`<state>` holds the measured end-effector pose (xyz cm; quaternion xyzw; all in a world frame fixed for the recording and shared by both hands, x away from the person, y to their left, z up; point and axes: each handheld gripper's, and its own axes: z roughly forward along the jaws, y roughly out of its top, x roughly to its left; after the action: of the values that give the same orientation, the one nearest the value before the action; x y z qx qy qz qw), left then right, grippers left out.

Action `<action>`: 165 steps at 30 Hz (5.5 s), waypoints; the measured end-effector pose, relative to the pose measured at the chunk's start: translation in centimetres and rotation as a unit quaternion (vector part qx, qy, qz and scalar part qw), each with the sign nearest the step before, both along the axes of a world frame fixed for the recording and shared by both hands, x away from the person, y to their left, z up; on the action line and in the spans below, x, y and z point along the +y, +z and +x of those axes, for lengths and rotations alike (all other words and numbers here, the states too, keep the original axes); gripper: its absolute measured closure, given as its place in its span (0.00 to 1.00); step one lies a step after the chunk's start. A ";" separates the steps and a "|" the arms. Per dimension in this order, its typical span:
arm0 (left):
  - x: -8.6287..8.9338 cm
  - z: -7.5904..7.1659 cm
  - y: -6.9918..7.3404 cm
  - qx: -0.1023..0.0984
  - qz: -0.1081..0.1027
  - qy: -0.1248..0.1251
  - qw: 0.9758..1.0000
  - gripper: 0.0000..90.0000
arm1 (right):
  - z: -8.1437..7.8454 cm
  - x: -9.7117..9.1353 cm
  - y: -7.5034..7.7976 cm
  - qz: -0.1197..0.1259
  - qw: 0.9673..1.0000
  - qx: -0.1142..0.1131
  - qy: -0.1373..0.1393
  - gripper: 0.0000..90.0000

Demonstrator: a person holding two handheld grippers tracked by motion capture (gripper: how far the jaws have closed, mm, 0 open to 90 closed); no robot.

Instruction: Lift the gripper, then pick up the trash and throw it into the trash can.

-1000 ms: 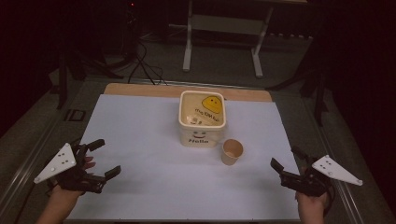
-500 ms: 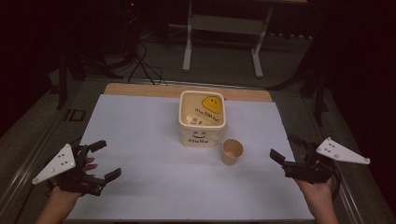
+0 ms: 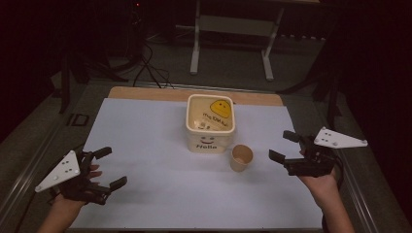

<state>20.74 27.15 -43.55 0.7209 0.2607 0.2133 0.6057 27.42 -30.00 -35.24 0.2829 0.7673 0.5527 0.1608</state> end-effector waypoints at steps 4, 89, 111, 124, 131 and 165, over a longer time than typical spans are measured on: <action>-0.1 0.0 -0.1 0.002 0.003 -0.002 1.000 0.01 | 0.7 0.9 -0.2 -0.014 1.000 0.010 0.020 0.13; -0.4 0.3 -0.8 0.016 0.022 -0.019 0.999 0.01 | 7.4 8.2 -11.6 -0.318 0.926 0.083 0.184 0.88; -0.5 0.3 -0.8 0.017 0.022 -0.021 0.999 0.01 | 6.3 8.0 -7.8 -0.298 0.918 0.072 0.251 0.96; -0.5 0.3 -0.7 0.015 0.021 -0.024 0.999 0.01 | 5.9 8.9 -3.5 -0.276 0.915 0.060 0.287 0.96; -0.6 0.2 -0.7 0.016 0.022 -0.027 0.999 0.01 | 6.0 9.6 -1.2 -0.282 0.911 0.048 0.297 0.96; -0.5 0.3 -0.9 0.020 0.022 -0.027 0.999 0.01 | 8.2 12.9 7.8 -0.309 0.898 0.012 0.313 0.96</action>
<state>21.00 26.66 -44.46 0.7446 0.2485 0.1882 0.5903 35.60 -17.06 -27.44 -0.0288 0.9502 0.3064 0.0496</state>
